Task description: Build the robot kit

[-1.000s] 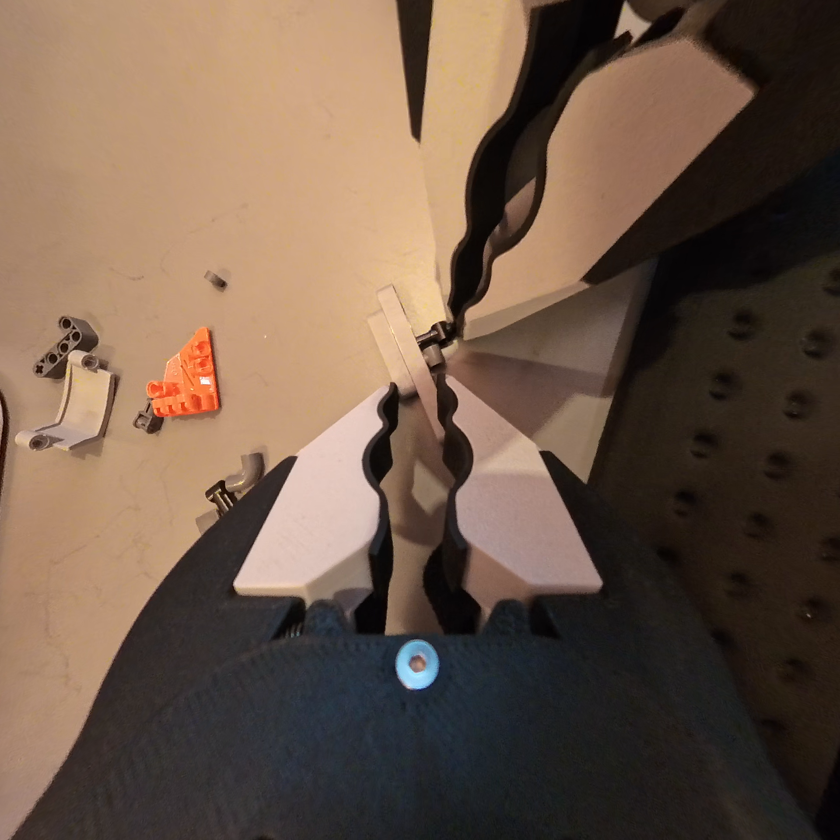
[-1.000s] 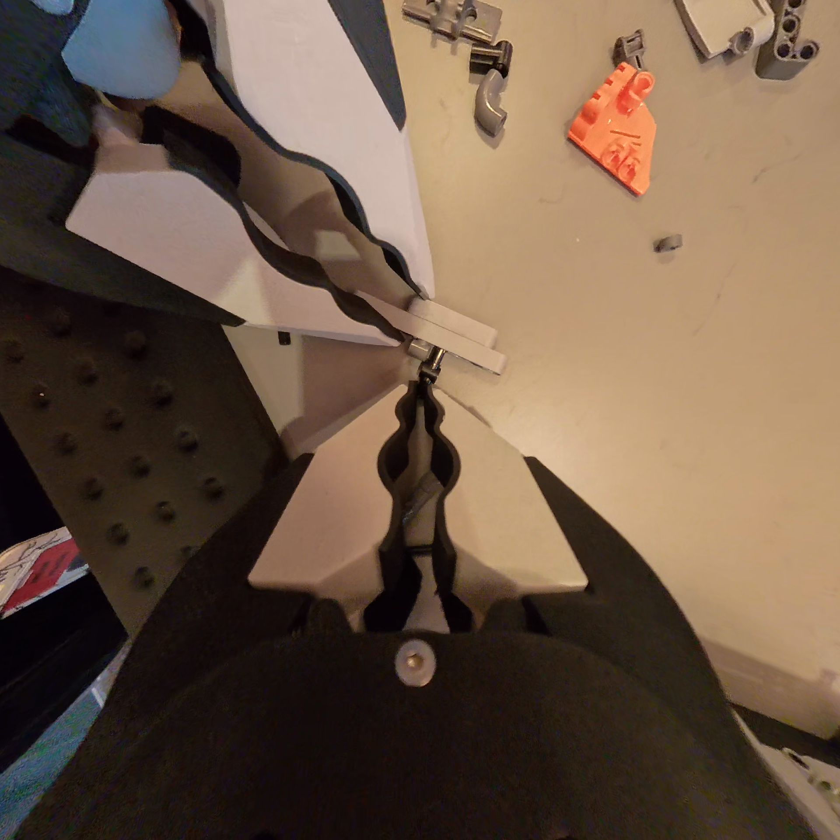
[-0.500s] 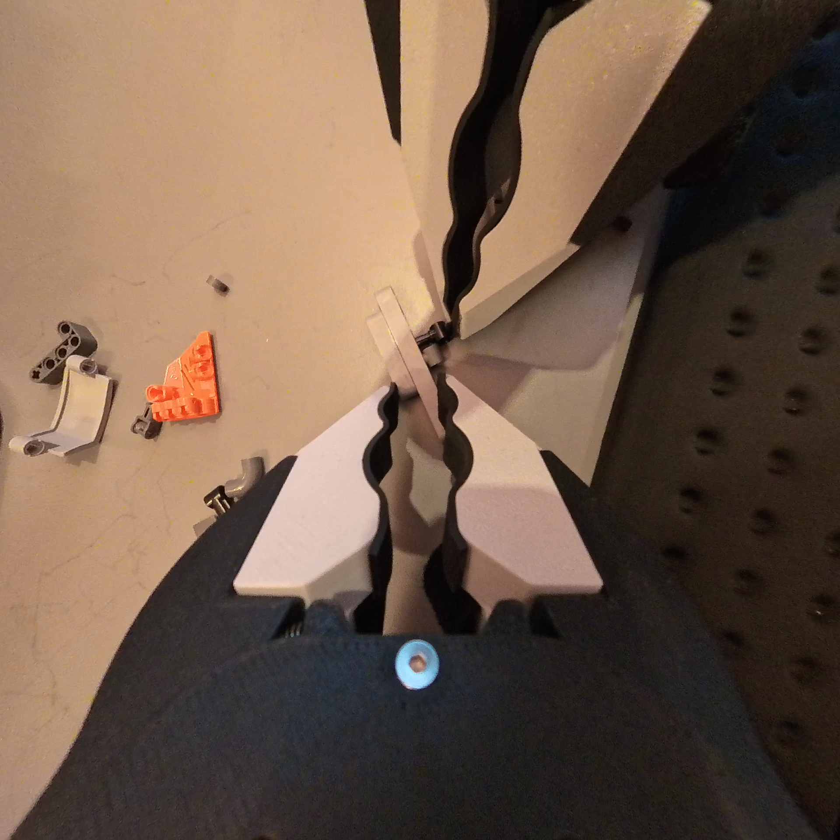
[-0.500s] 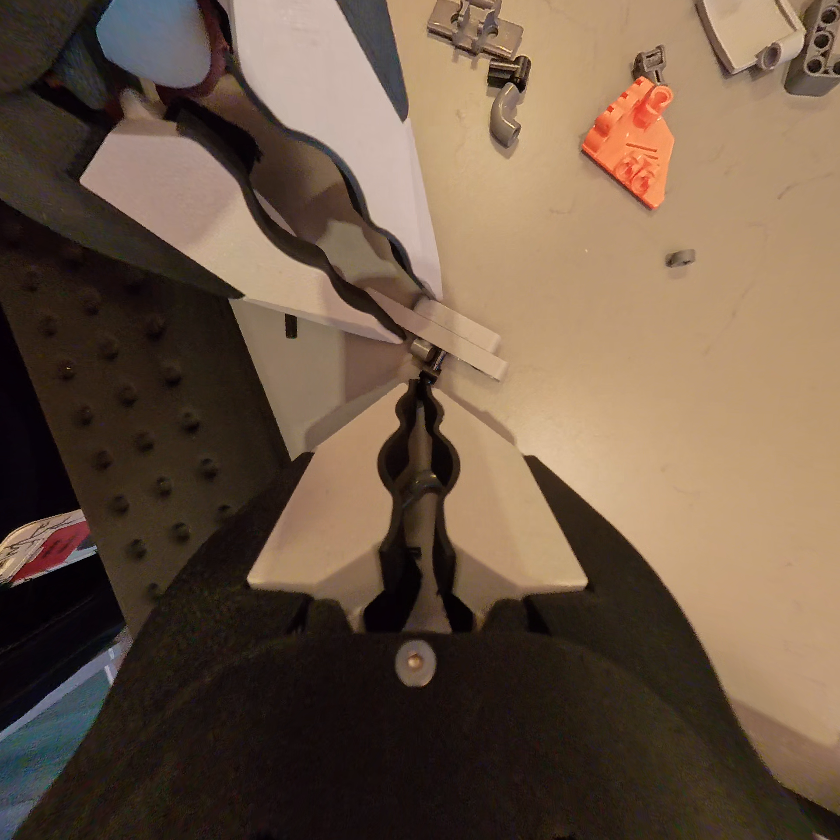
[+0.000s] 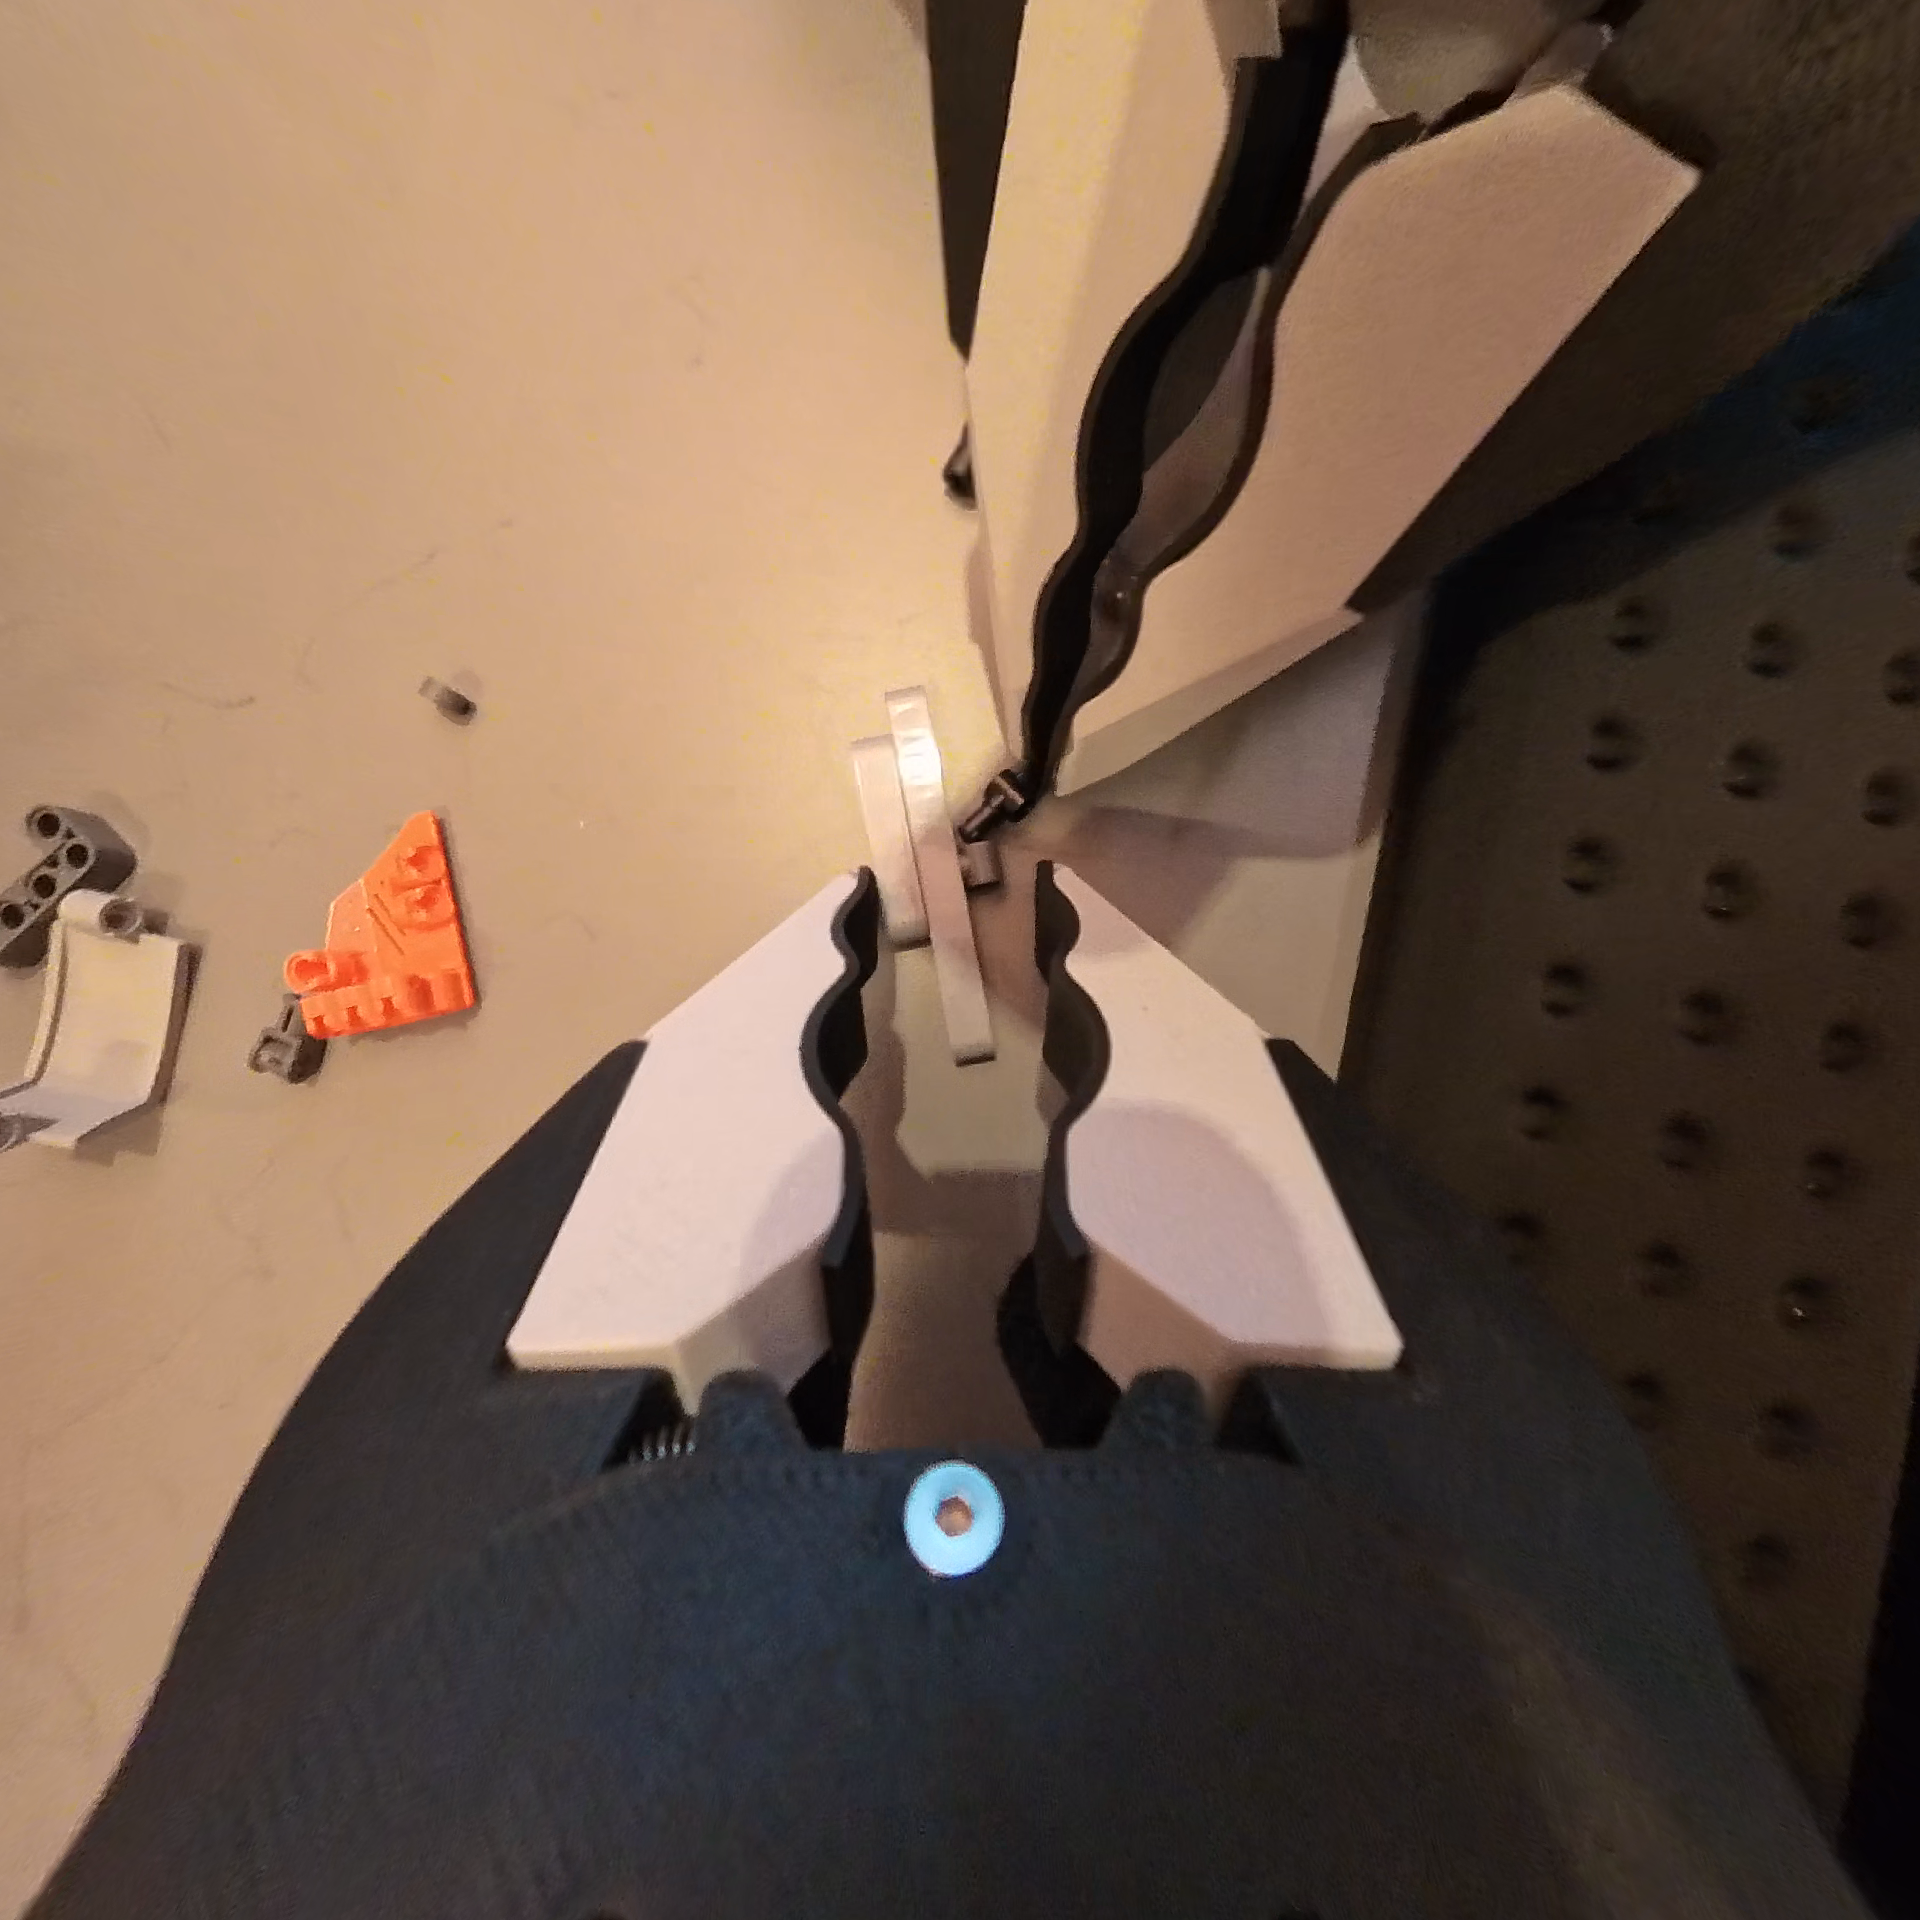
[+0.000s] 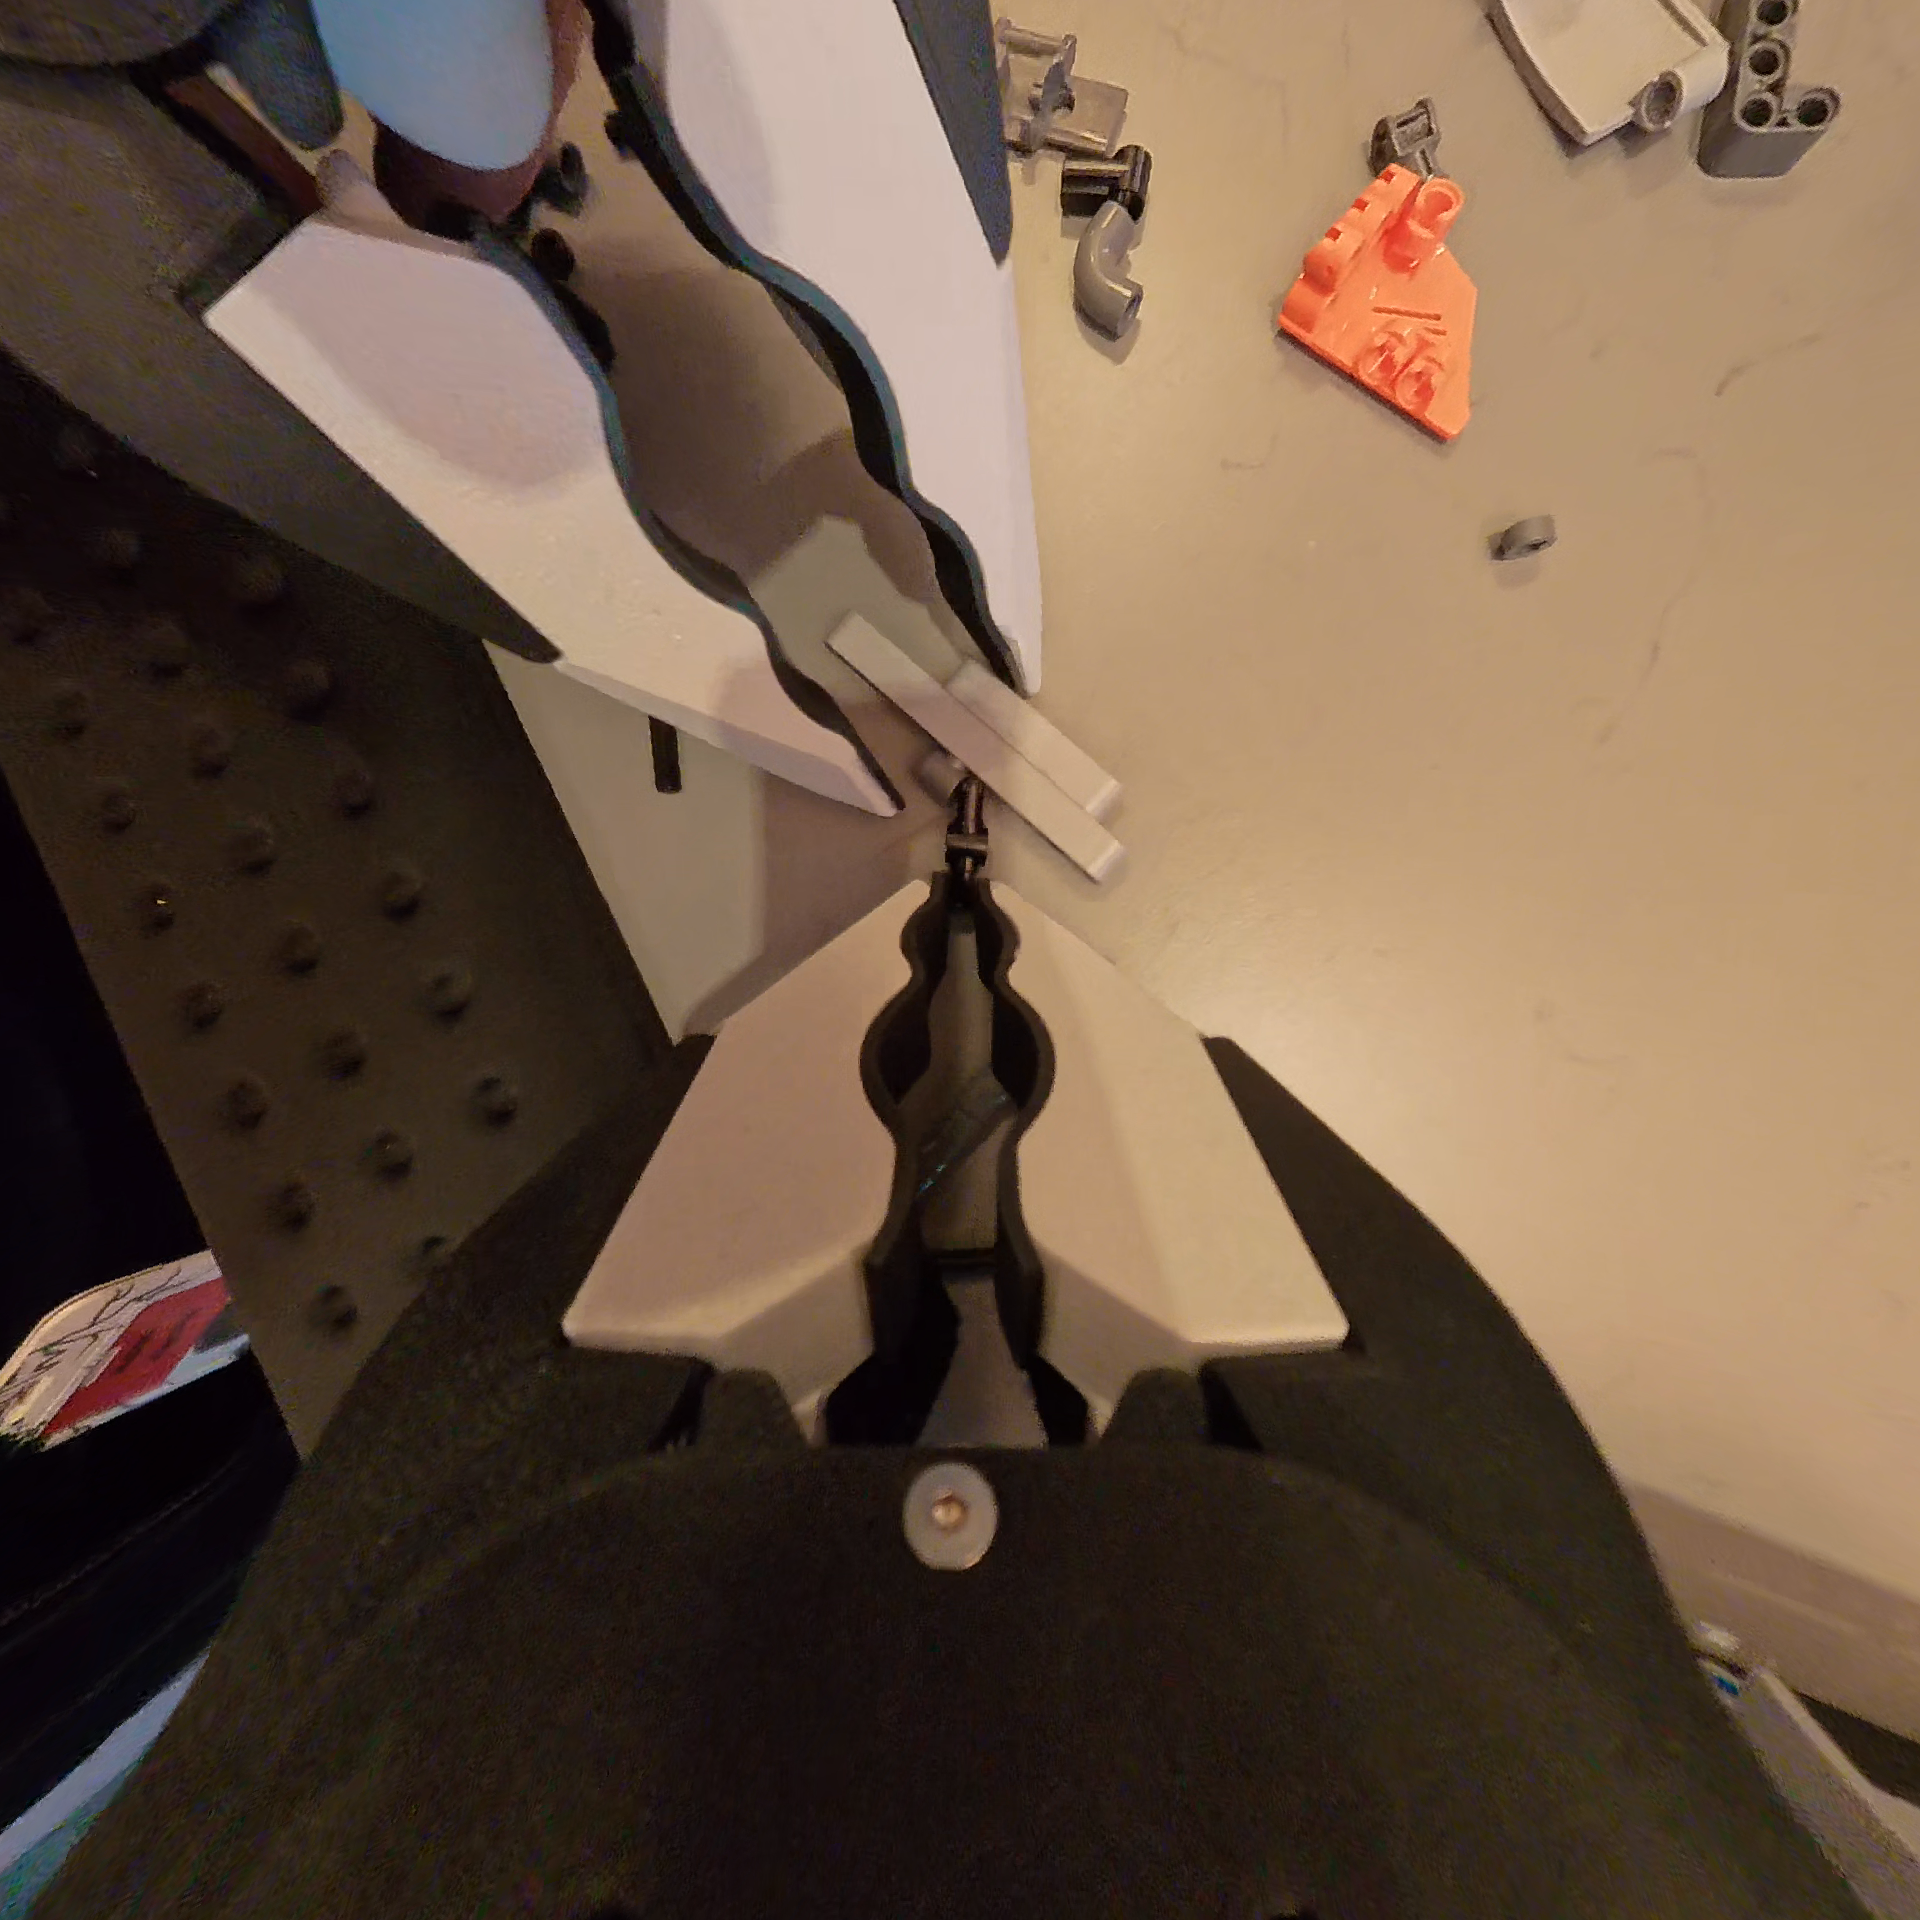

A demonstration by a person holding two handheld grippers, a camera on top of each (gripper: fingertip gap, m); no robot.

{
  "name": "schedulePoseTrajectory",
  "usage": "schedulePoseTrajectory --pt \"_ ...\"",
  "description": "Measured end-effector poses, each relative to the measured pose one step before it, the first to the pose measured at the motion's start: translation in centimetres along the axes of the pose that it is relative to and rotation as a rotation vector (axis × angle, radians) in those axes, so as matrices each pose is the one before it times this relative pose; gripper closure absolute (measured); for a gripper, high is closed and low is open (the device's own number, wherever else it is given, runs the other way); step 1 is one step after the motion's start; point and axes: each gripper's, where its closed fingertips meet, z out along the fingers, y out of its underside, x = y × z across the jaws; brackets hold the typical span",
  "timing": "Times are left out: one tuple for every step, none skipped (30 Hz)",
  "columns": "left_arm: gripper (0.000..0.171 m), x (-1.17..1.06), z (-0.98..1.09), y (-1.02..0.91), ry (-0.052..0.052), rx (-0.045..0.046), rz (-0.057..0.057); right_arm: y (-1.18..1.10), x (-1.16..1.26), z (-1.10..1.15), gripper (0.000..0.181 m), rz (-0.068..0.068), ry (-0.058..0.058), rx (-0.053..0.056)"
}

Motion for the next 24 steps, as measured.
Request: schedulePoseTrajectory --pt "0.145 0.014 0.066 0.109 0.0121 -0.00353 -0.0024 -0.063 0.019 -0.062 0.177 0.0018 0.0041 0.0104" --pt "0.147 -0.164 0.026 0.084 -0.0038 -0.00048 -0.003 0.03 0.045 -0.069 0.175 -0.0003 0.0066 0.0032" --pt "0.149 0.038 0.015 -0.005 0.0078 0.00426 -0.003 0.03 0.056 -0.109 0.173 -0.0014 0.0048 0.0029" --pt "0.149 0.074 0.009 -0.034 0.0086 0.00445 -0.0046 -0.07 -0.004 -0.123 0.172 -0.0001 -0.0013 0.0085" --pt "0.149 -0.021 0.008 -0.007 0.001 0.00261 -0.0031 -0.101 0.007 -0.064 0.17 -0.0033 -0.0034 0.0111" --pt "0.149 -0.034 0.006 -0.023 0.0005 0.00276 -0.002 -0.051 -0.02 0.034 0.17 -0.0077 -0.0051 0.0092" --pt "0.149 -0.006 0.004 -0.015 0.0024 0.00159 -0.0018 0.038 -0.022 0.126 0.169 0.0003 -0.0078 0.002" --pt "0.149 0.004 -0.006 0.004 0.0015 0.00085 0.002 0.052 -0.036 0.17 0.168 0.0058 -0.0087 -0.0017" --pt "0.149 0.004 0.004 -0.011 0.0015 0.00109 -0.0008 0.002 -0.035 0.141 0.17 -0.0001 -0.0035 0.0018" --pt "0.15 -0.021 0.012 -0.013 0.0003 0.00244 -0.0042 -0.049 0.053 0.074 0.172 -0.0012 0.0047 0.0048" --pt "0.149 0.001 0.001 -0.014 -0.0009 0.00267 -0.0028 -0.091 0.132 0.05 0.174 0.0032 0.009 0.0073" --pt "0.149 -0.009 0.001 0.014 -0.0022 0.00108 0.0018 -0.093 -0.016 0.058 0.176 0.0019 0.0003 0.0074" --pt "0.15 -0.004 -0.005 0.003 -0.0014 0.00119 0.0 -0.054 -0.122 0.088 0.176 0.0001 -0.0033 0.0045" --pt "0.15 -0.005 0.004 -0.015 -0.0004 0.00192 -0.0034 -0.014 -0.028 0.042 0.177 0.0021 0.0039 0.0018" --pt "0.15 -0.001 0.0 0.009 0.0002 0.0013 -0.0018 -0.007 -0.007 0.005 0.177 0.0055 0.0048 0.0017" --pt "0.15 -0.003 -0.01 0.016 -0.001 -0.00017 0.0024 0.012 0.076 -0.024 0.177 0.0094 0.0072 0.0022" --pt "0.15 -0.006 -0.006 -0.006 -0.0029 -0.00016 -0.0003 0.018 0.163 -0.047 0.177 0.0143 0.0104 0.0035" --pt "0.15 -0.058 0.02 -0.011 -0.0082 0.00072 -0.0005 -0.006 0.064 -0.014 0.177 0.0162 0.0033 0.0055" --pt "0.15 -0.008 0.012 -0.011 -0.005 -0.00054 0.0022 -0.005 -0.009 0.0 0.177 0.0154 -0.0012 0.0051" --pt "0.15 0.001 0.01 -0.02 -0.0036 -0.00181 -0.0001 -0.012 0.007 -0.003 0.177 0.0162 0.0011 0.0041" --pt "0.15 -0.037 0.024 -0.03 -0.0057 -0.00055 -0.0031 -0.026 0.007 0.008 0.177 0.0137 0.0036 0.0034" --pt "0.15 -0.023 0.017 -0.004 -0.0061 -0.00033 -0.0011 -0.025 -0.002 0.01 0.177 0.0102 0.0052 0.0026" --pt "0.15 -0.003 0.004 0.007 -0.0107 -0.00217 0.0049 -0.014 -0.003 0.017 0.178 0.009 0.0078 0.0012" --pt "0.15 0.007 0.019 -0.015 -0.0135 -0.00289 0.0065 -0.02 -0.006 0.002 0.178 0.0084 0.0091 0.0011"
